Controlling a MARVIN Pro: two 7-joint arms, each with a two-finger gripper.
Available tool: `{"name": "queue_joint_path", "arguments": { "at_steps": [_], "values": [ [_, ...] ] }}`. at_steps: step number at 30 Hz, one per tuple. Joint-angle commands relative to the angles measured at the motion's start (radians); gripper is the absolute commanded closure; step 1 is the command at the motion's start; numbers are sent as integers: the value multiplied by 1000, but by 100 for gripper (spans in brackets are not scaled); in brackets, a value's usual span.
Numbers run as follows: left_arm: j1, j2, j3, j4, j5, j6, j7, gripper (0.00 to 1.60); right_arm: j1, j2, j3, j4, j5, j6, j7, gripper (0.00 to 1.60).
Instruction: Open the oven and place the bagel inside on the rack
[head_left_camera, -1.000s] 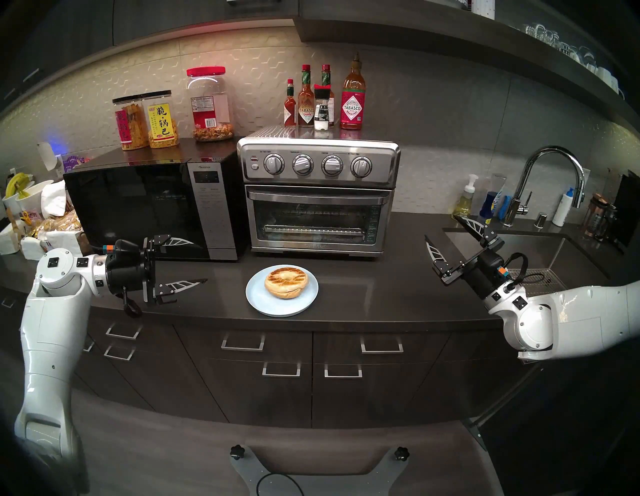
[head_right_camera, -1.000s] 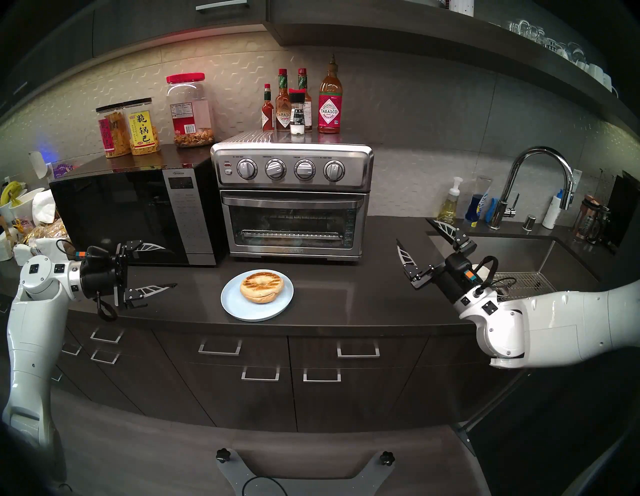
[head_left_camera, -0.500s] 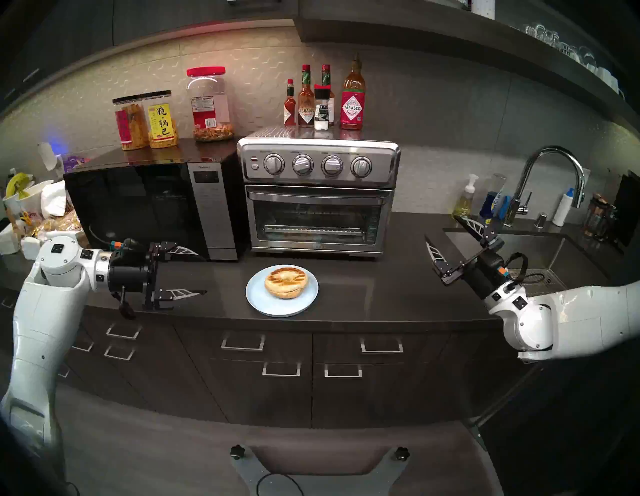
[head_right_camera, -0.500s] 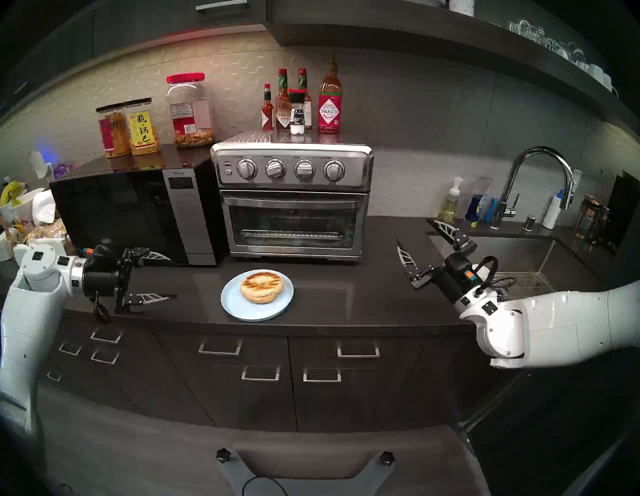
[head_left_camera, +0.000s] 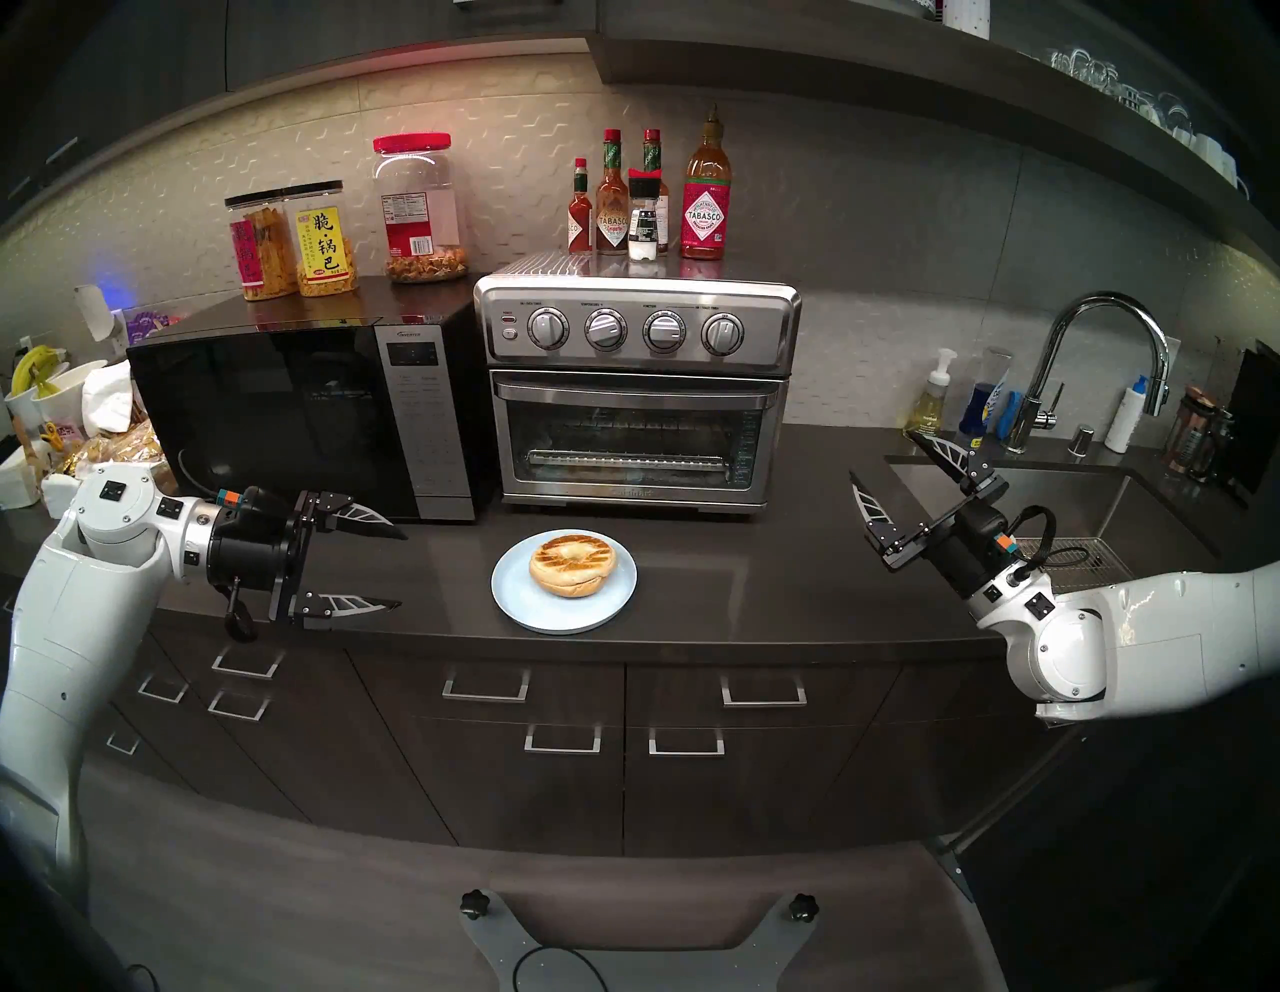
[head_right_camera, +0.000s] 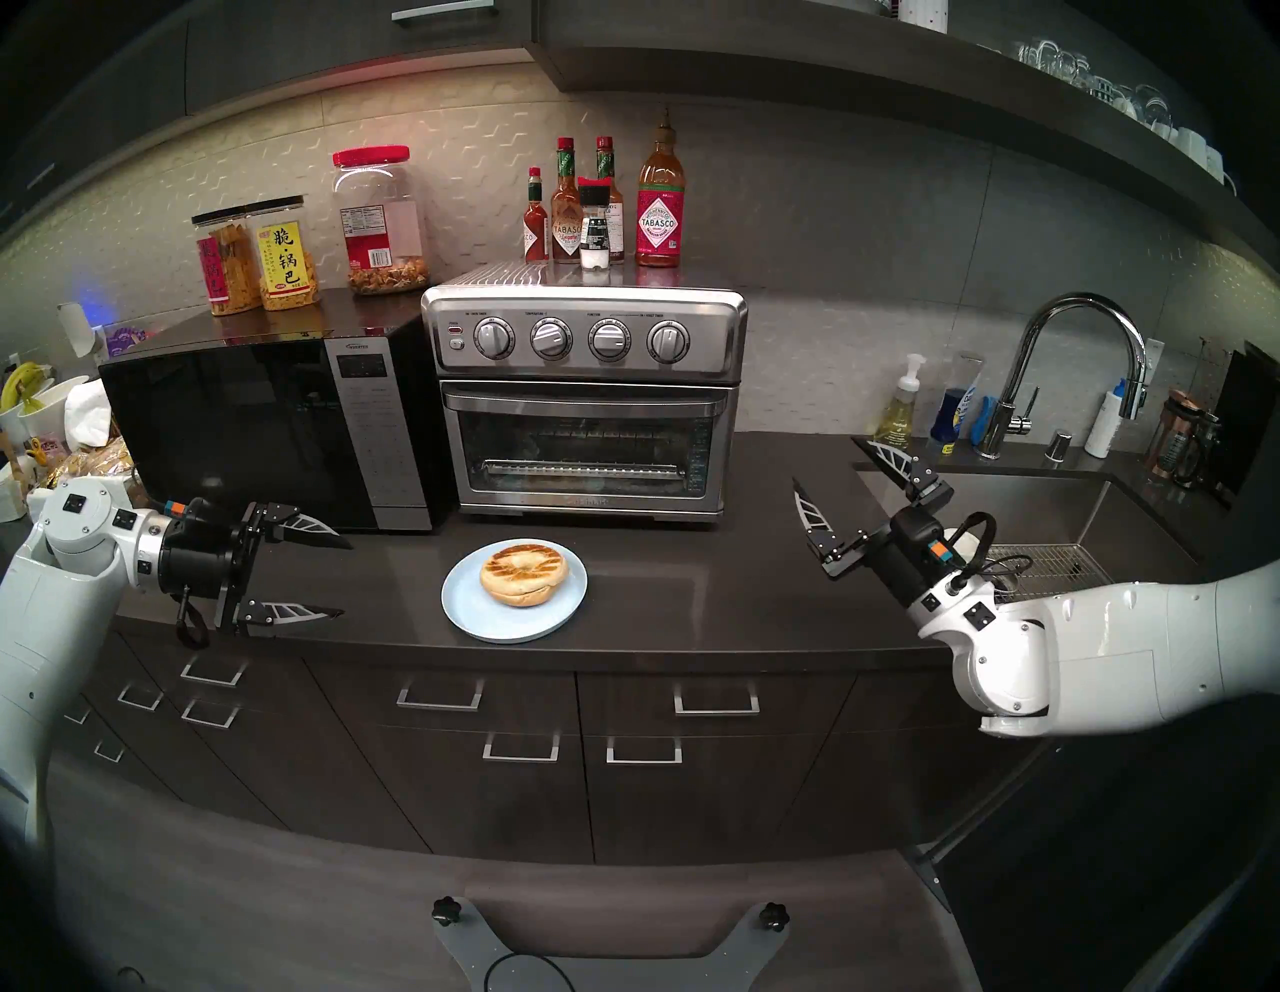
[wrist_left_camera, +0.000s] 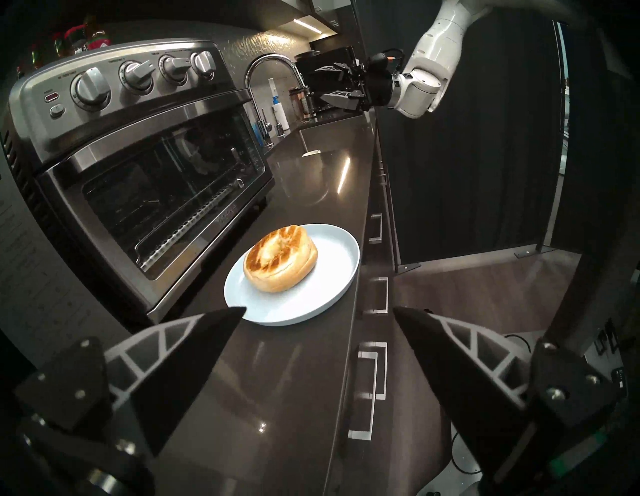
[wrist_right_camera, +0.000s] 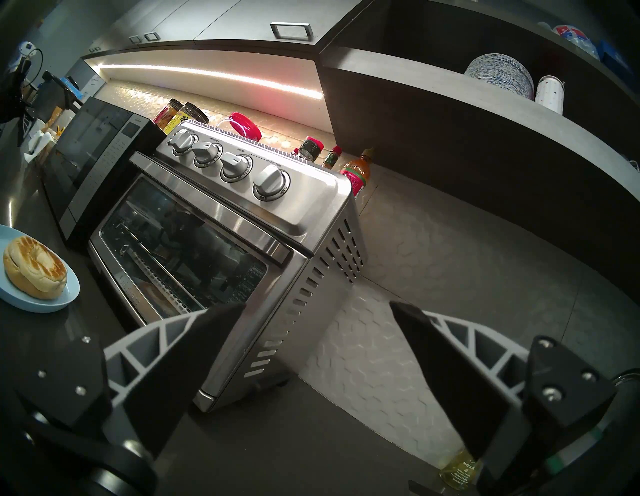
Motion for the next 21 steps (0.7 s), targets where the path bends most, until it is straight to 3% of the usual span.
{"name": "queue_joint_path", "arguments": {
  "at_steps": [1,11,18,21],
  "values": [
    [-27,76,38,25,-95,-74,2,0,13,1,8,-2,2,0,0,0],
    [-60,163,157,59,-194,-156,2,0,12,1,8,-2,1,0,-1,0],
    [-82,192,216,86,-260,-216,2,0,12,1,8,-2,1,0,-1,0],
    [-91,197,248,109,-331,-260,2,0,12,1,8,-1,1,0,-1,0]
  ]
}}
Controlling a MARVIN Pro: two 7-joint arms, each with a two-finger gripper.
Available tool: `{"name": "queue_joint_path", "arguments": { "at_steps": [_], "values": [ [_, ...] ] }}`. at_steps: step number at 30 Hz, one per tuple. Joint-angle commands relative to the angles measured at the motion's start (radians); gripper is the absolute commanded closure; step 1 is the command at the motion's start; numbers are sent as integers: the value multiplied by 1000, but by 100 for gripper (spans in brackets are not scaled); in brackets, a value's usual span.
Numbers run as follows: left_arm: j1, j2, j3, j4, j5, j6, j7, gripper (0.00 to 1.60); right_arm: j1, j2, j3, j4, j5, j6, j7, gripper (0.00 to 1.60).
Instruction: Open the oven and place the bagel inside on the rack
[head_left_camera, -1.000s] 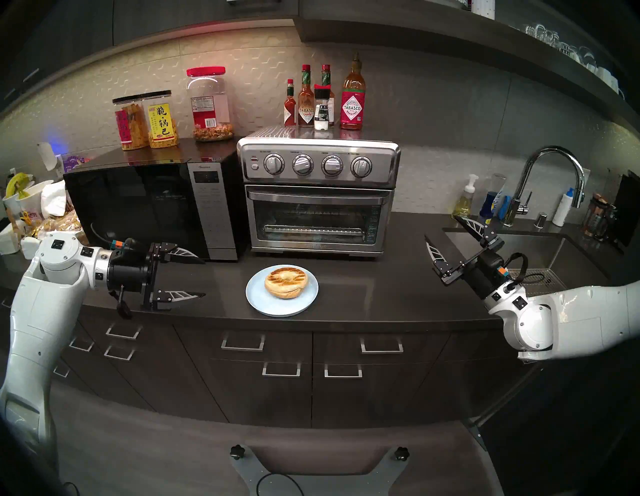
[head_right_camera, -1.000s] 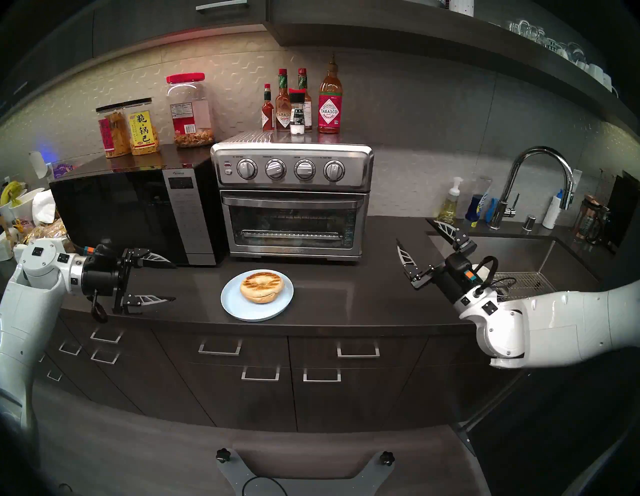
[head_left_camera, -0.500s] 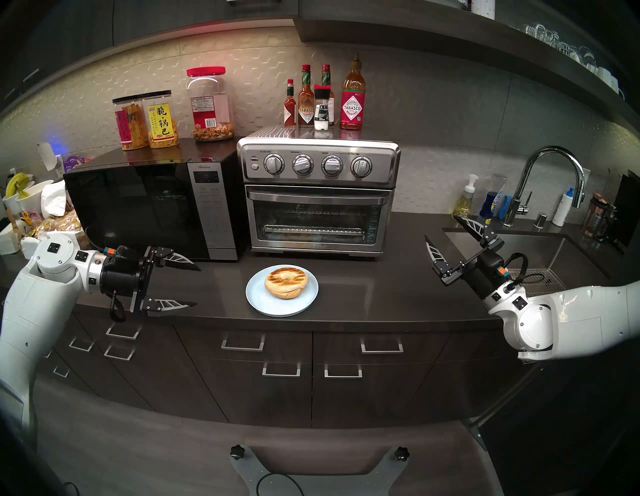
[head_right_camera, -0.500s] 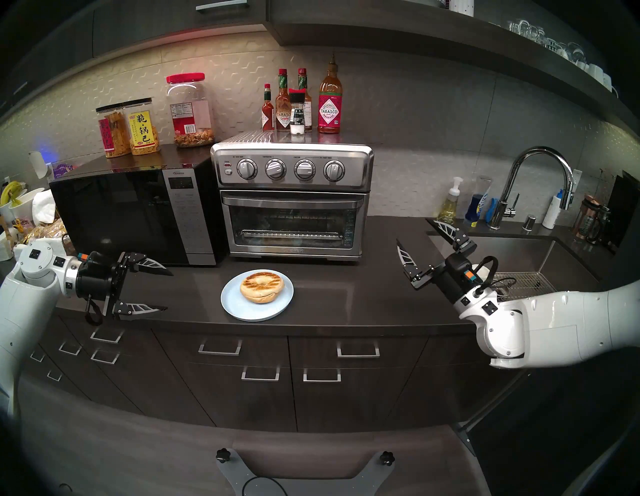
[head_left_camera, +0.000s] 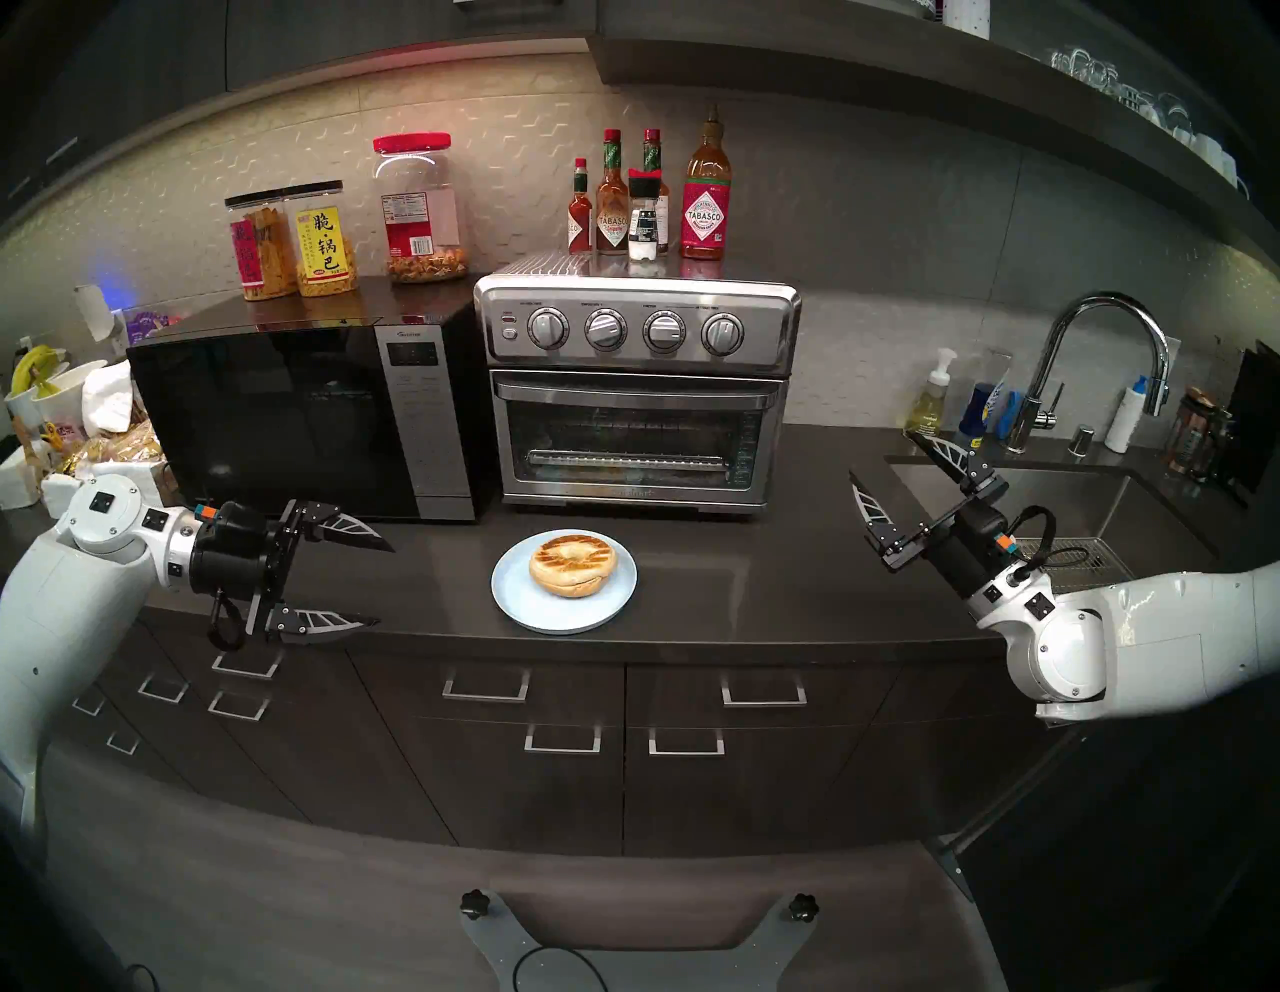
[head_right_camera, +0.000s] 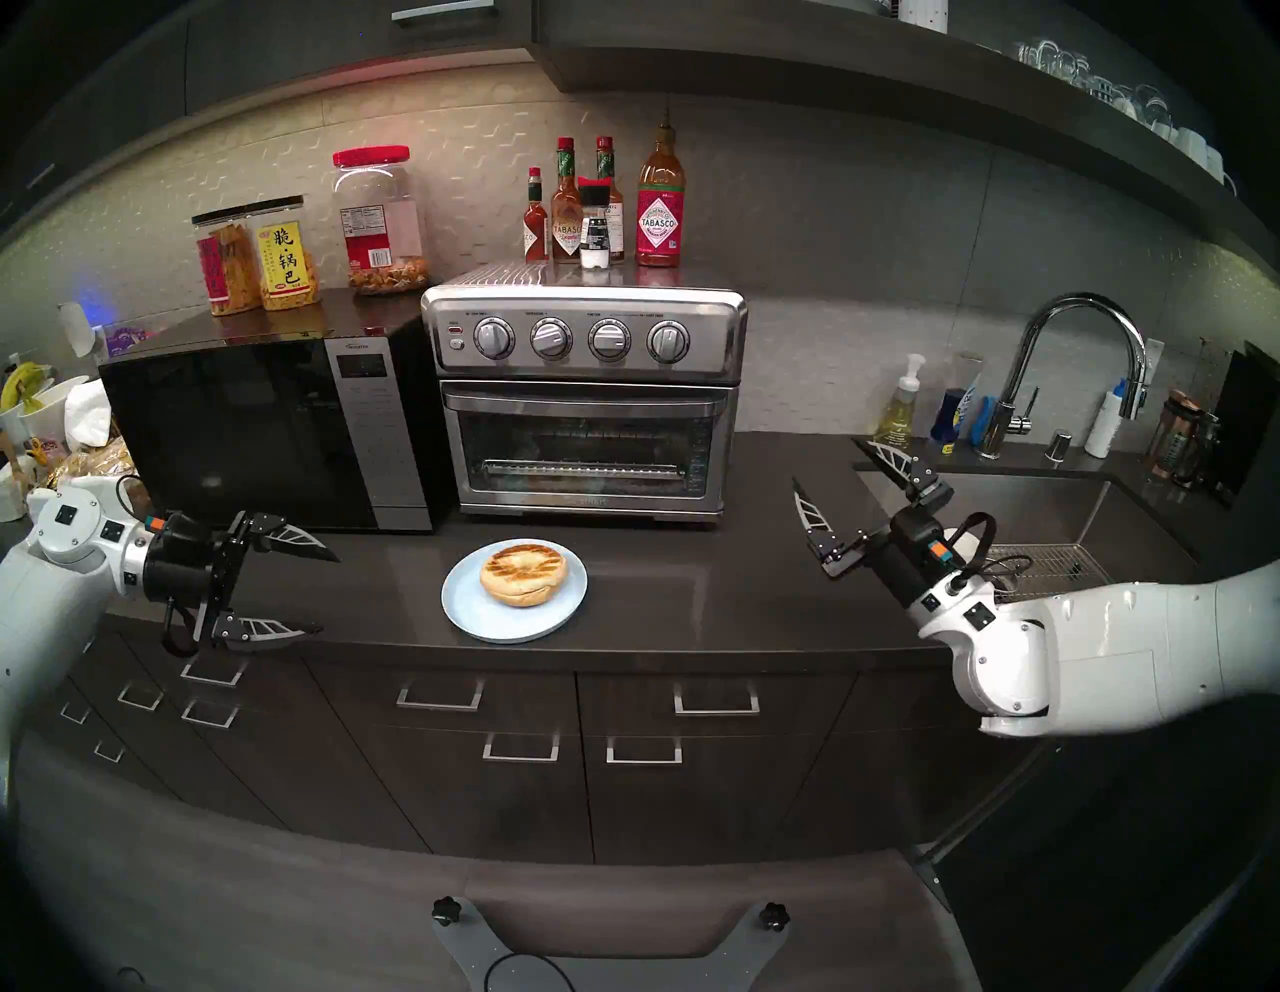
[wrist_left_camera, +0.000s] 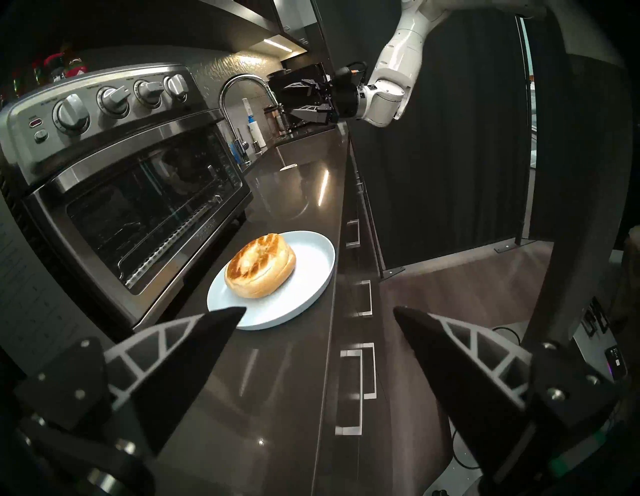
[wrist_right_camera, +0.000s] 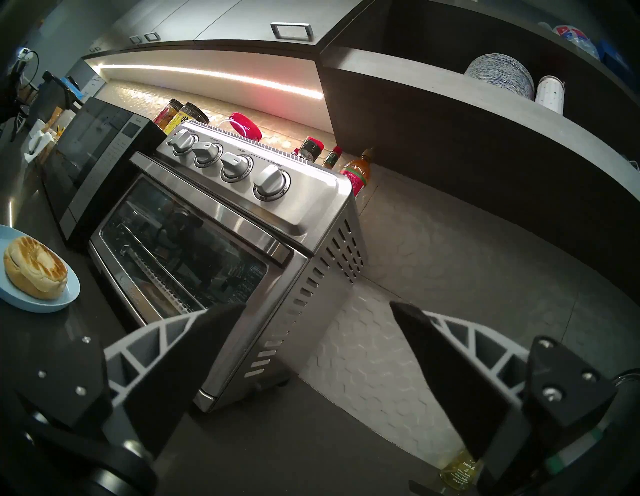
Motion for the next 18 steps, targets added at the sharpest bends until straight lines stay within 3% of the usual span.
{"name": "queue_joint_path", "arguments": {
  "at_steps": [1,14,15,18],
  "values": [
    [-45,55,47,19,-110,-64,2,0,12,1,8,-2,2,0,-1,0],
    [-98,111,173,31,-190,-118,2,0,12,1,8,-2,2,0,-1,0],
    [-97,106,180,40,-209,-155,2,0,12,1,8,-2,2,0,-1,0],
    [-98,112,194,39,-214,-182,2,0,13,1,8,-2,2,0,-1,0]
  ]
}}
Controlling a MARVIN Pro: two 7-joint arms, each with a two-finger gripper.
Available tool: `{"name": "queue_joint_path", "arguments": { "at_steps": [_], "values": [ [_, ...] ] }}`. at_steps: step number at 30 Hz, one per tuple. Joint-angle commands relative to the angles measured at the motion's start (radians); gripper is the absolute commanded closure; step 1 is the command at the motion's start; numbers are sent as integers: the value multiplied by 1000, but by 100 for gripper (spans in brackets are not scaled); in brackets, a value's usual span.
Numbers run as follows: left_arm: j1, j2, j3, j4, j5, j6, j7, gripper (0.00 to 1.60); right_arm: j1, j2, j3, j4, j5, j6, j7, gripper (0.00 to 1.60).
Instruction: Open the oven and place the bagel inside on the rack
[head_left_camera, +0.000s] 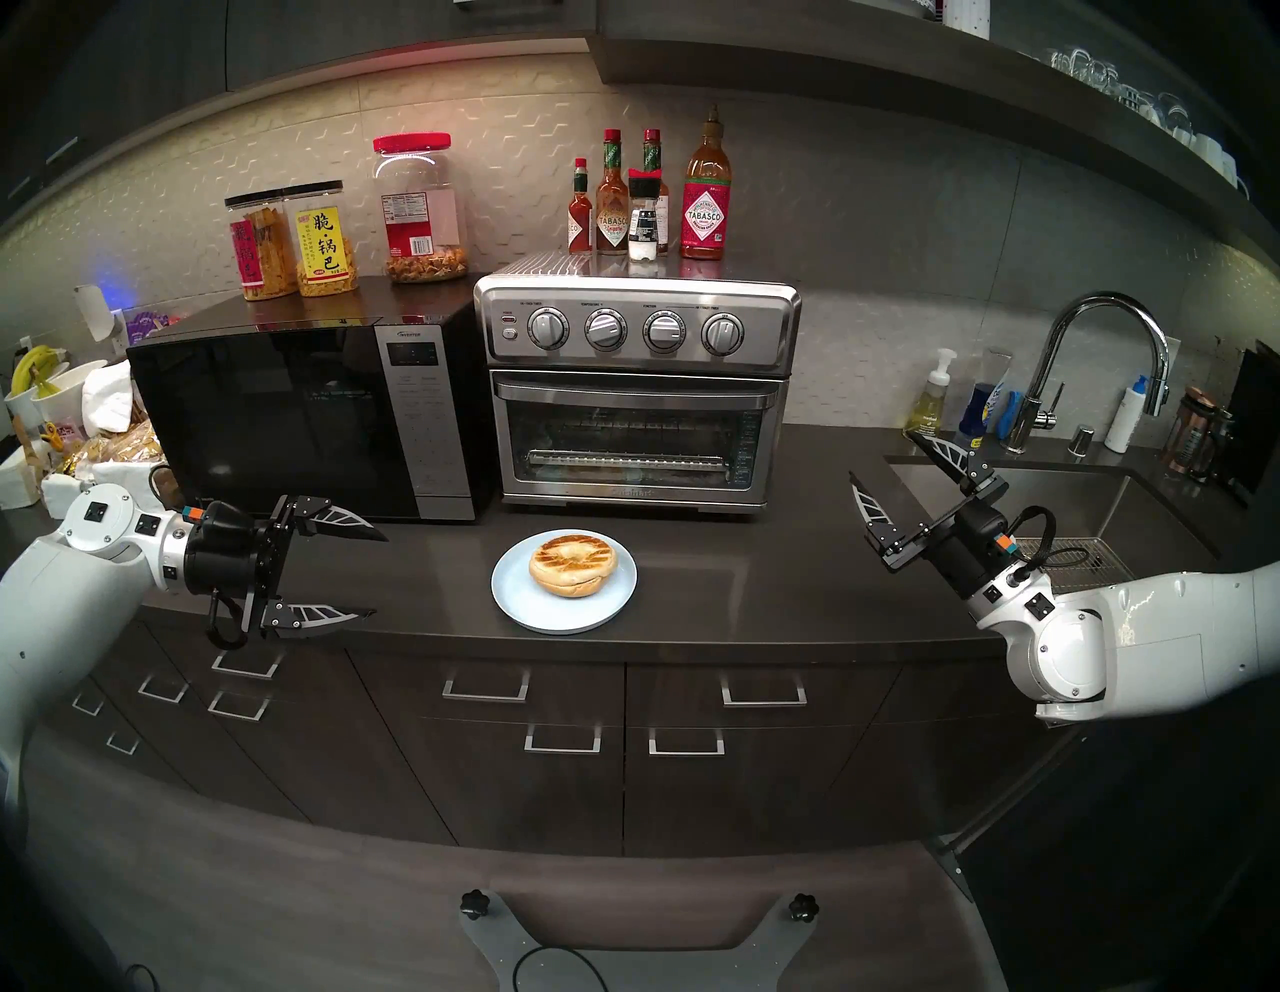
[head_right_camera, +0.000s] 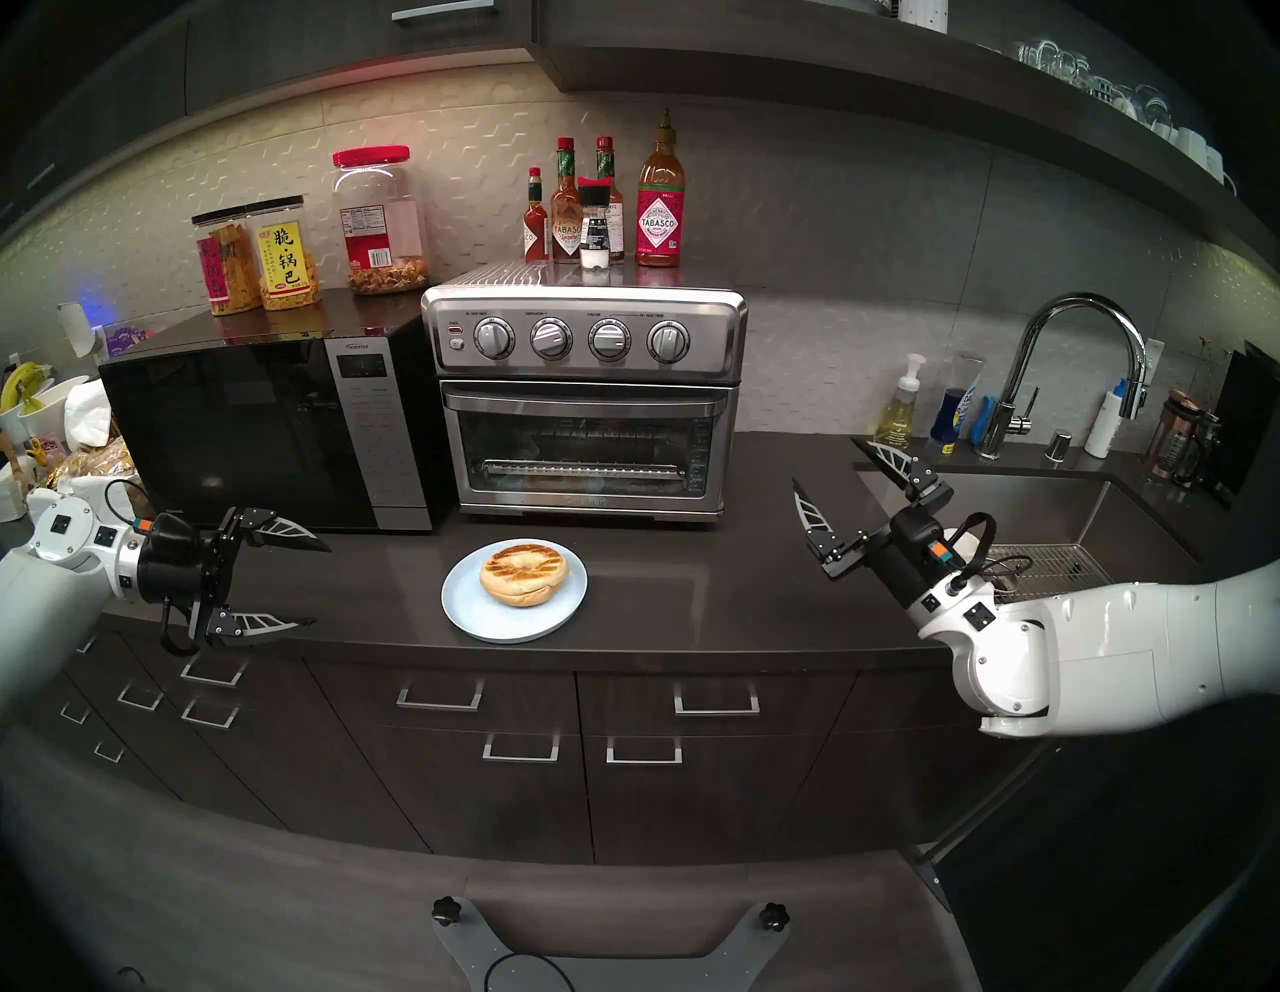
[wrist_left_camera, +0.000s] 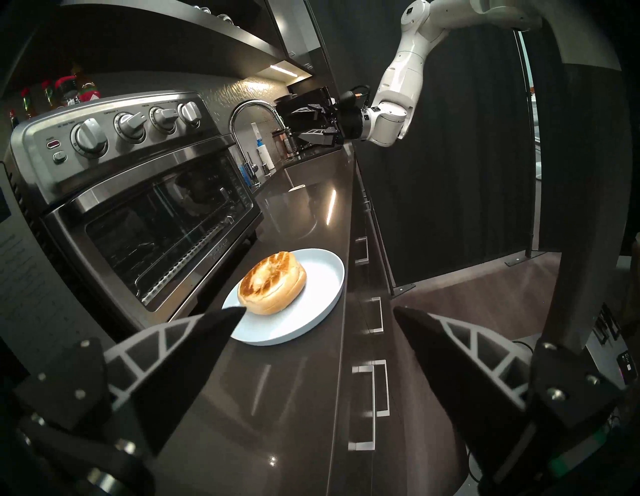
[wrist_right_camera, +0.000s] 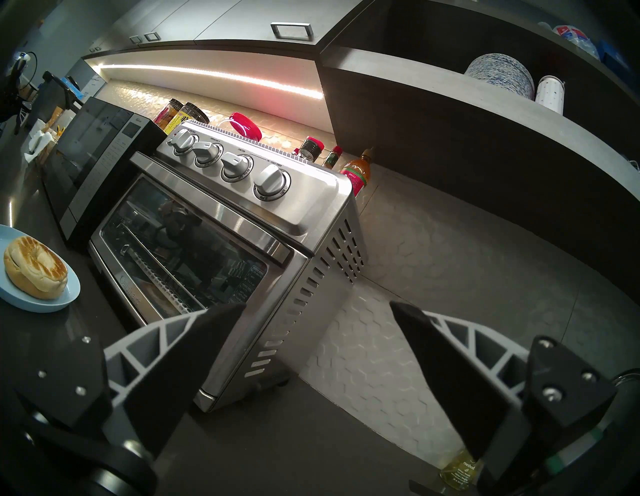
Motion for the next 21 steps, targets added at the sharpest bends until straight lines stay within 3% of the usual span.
{"name": "queue_joint_path", "arguments": {
  "at_steps": [1,21],
  "values": [
    [-34,37,23,-1,-57,-75,-58,0,13,1,8,-2,2,0,-1,0],
    [-93,117,177,-31,-83,-149,14,0,12,1,8,-2,2,0,-1,0]
  ]
}}
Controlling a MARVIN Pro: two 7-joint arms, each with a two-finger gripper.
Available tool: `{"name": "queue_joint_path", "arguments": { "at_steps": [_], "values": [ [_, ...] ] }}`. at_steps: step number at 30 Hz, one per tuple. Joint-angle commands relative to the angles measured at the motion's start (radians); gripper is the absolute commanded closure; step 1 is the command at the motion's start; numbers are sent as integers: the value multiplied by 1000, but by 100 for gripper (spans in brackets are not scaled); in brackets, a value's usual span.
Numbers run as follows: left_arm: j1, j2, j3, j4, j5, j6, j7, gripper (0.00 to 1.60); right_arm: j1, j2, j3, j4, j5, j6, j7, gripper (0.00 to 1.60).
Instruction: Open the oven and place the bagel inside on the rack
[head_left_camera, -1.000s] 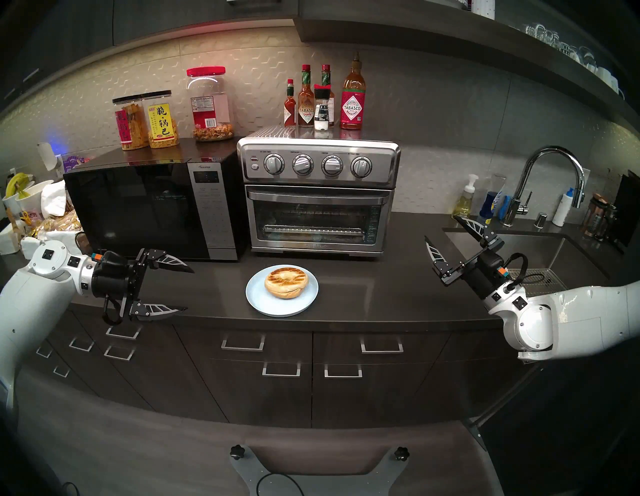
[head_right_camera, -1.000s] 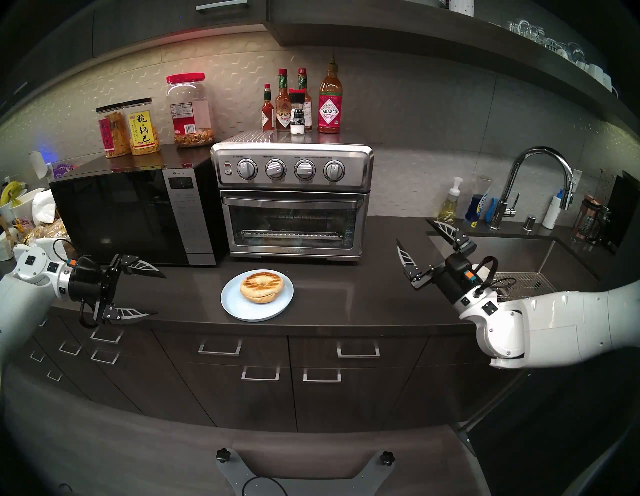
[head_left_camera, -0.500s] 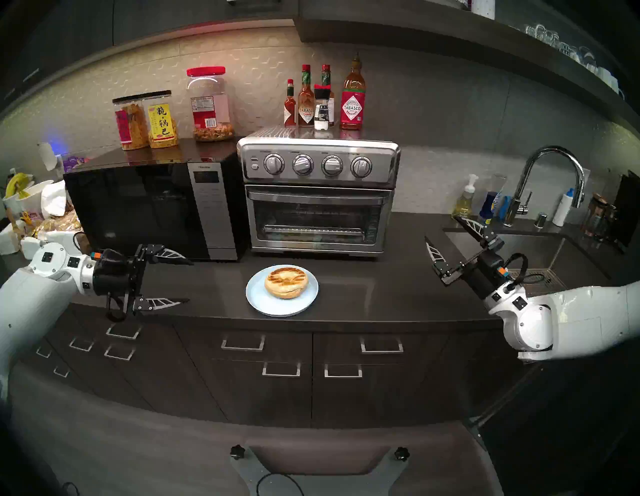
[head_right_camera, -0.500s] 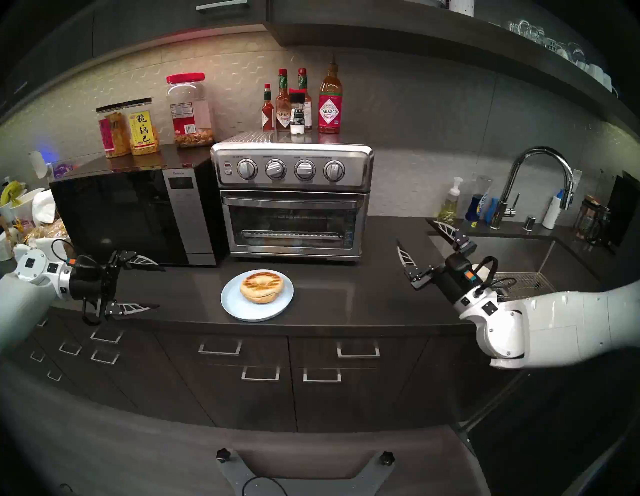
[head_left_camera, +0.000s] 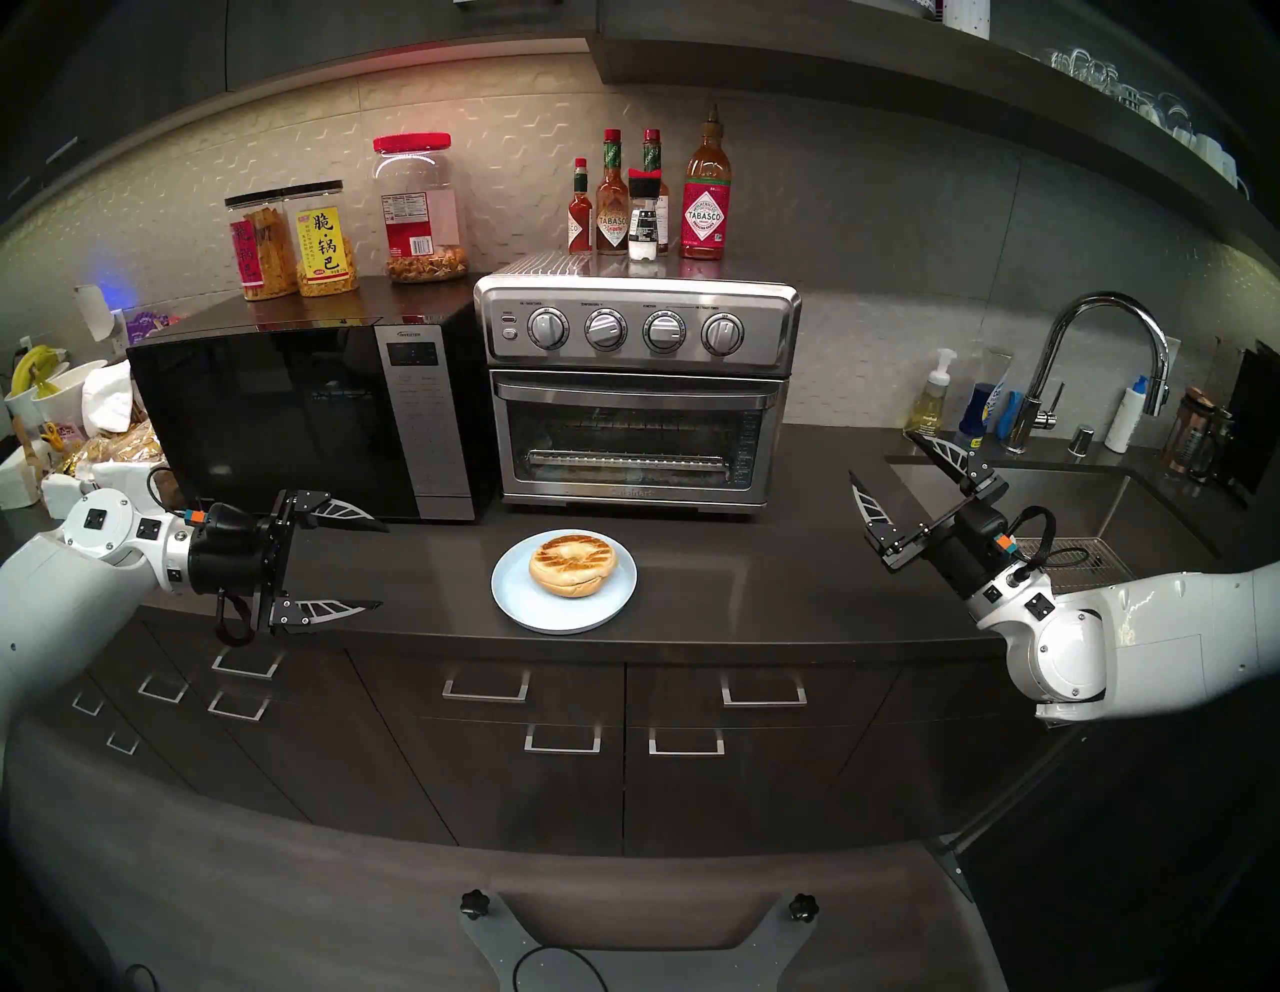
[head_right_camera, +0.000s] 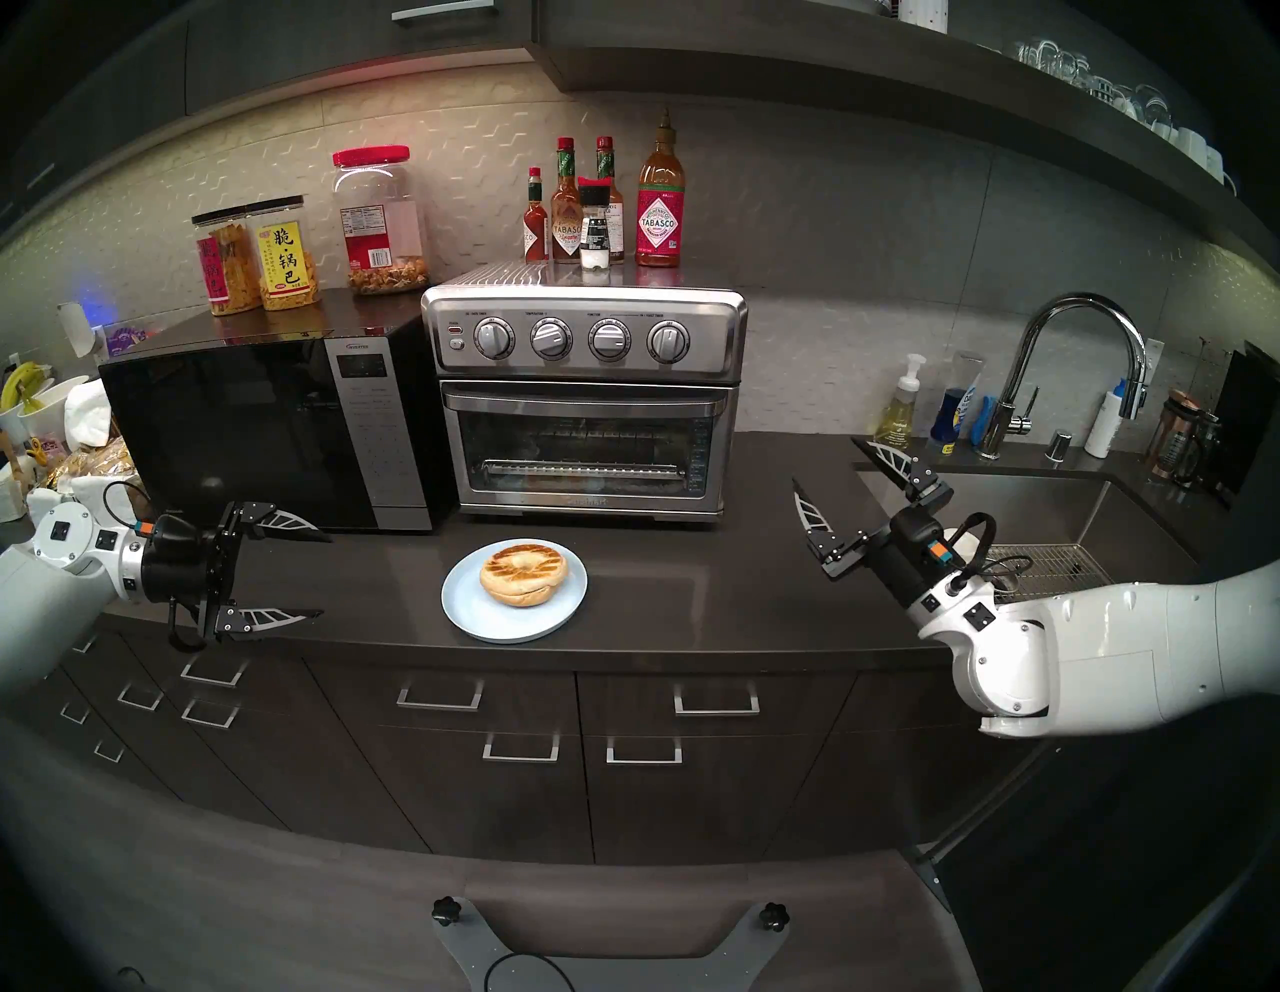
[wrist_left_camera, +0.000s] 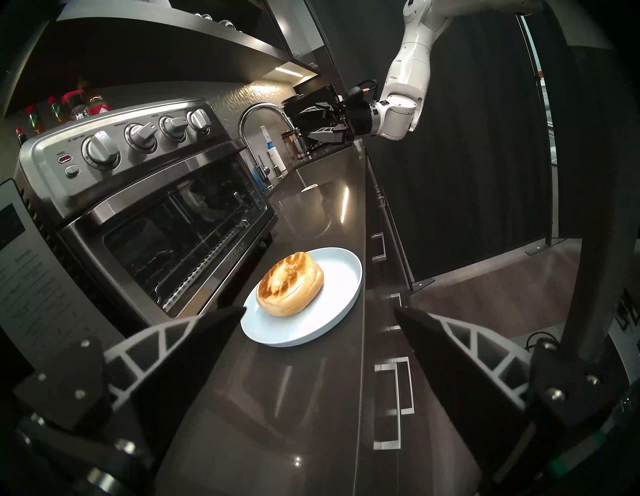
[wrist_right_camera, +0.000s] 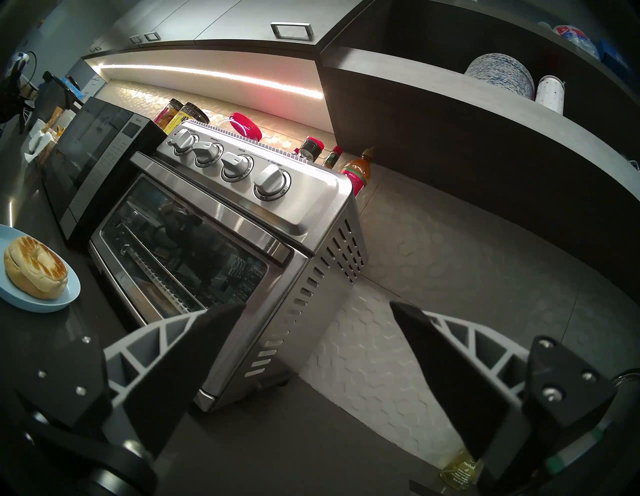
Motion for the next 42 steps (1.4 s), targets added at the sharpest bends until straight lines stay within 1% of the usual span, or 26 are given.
{"name": "queue_joint_path", "arguments": {
  "at_steps": [1,6,12,18,30,42],
  "values": [
    [-43,43,26,-7,-33,-36,-102,0,13,1,8,-2,2,0,-1,0],
    [-61,63,60,-13,-40,-36,-79,0,12,1,9,-1,1,-1,-2,0],
    [-77,64,84,4,-56,-64,-69,0,11,0,9,0,1,-1,-2,0],
    [-86,61,107,20,-67,-97,-40,0,10,0,9,0,0,-1,-2,0],
    [-105,61,147,41,-59,-158,15,0,9,-1,9,1,0,-1,-2,0],
    [-122,74,191,36,-47,-207,76,0,8,-1,9,1,-1,-1,-2,0]
  ]
}}
